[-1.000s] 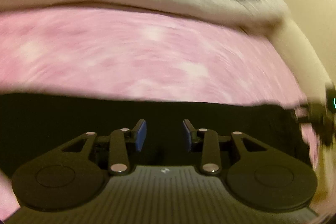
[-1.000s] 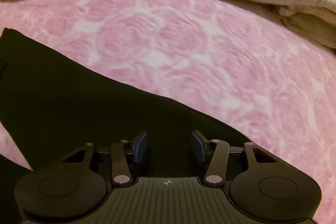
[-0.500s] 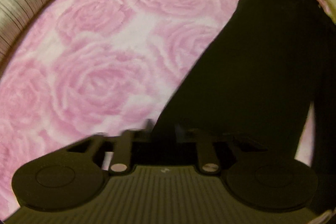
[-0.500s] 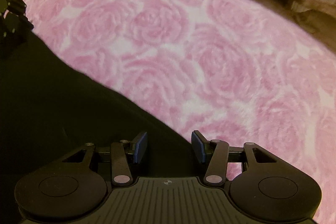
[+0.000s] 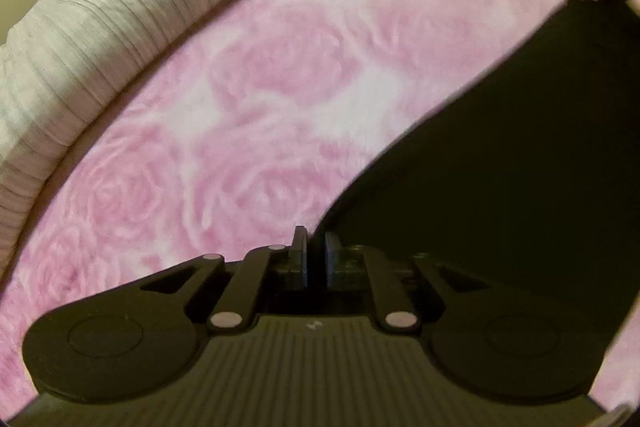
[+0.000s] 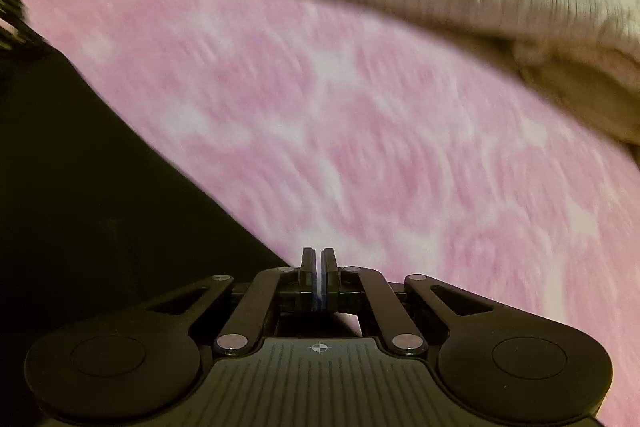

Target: Fold clothes

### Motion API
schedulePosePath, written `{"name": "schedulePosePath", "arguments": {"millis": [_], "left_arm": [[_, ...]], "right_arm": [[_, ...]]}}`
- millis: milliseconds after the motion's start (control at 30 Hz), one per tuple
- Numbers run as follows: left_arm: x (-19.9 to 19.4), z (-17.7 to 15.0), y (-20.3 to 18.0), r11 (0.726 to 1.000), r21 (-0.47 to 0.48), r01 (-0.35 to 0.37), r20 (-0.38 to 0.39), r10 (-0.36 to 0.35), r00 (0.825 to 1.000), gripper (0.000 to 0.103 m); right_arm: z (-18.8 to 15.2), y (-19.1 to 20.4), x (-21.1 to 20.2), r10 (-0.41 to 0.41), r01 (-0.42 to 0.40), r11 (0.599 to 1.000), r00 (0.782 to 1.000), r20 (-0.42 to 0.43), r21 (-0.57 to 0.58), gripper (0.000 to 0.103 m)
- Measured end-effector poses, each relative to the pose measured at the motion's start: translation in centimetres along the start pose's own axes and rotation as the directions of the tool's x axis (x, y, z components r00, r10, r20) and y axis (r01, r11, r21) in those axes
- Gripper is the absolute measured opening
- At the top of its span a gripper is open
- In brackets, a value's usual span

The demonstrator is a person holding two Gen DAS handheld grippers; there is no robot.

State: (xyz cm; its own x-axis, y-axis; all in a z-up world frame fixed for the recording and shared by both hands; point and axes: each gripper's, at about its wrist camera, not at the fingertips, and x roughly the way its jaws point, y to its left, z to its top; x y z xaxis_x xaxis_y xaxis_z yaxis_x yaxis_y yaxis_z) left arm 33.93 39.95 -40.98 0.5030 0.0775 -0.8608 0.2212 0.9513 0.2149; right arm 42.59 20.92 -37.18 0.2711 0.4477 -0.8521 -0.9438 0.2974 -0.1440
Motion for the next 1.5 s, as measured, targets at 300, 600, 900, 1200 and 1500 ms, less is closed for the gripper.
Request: {"name": "schedulePosePath", "arguments": {"millis": [300,600,900,1200,1500], "left_arm": [[-10.5,-10.3,9.9,0.668,-0.744,-0.019,0.047,0.081,0.996,0.029],[-14.6,-30.4,12.1,-0.193,-0.981,0.012,-0.019,0.158,0.987,0.035],[-12.2,-26.4,15.1,0.246,-0.968,-0.058,0.025,0.322,0.946,0.007],[-12.8,-25.5,15.0,0.437,-0.838,-0.328,-0.161,0.376,0.912,0.028],[-27.1,-31.5,2.6,0.344,-0.921,-0.18,-0.08,0.286,0.955,0.023]], "right_arm": [[-2.6,0.0,-2.8,-0.053,0.057,0.953,0.998,-0.022,0.298,0.042],[-8.0,1.8,-8.7,0.055,-0.026,0.784,0.998,-0.026,0.62,0.043],[-9.2,5.3,-11.1,0.032,0.002,0.751,0.999,-0.038,0.66,0.043],[-13.0,8.0,-16.0,-0.033,0.062,0.719,0.998,-0.055,0.692,0.044],[-19.4,11.8,-20.8,-0.128,0.233,0.766,0.969,-0.212,0.599,0.046]]}}
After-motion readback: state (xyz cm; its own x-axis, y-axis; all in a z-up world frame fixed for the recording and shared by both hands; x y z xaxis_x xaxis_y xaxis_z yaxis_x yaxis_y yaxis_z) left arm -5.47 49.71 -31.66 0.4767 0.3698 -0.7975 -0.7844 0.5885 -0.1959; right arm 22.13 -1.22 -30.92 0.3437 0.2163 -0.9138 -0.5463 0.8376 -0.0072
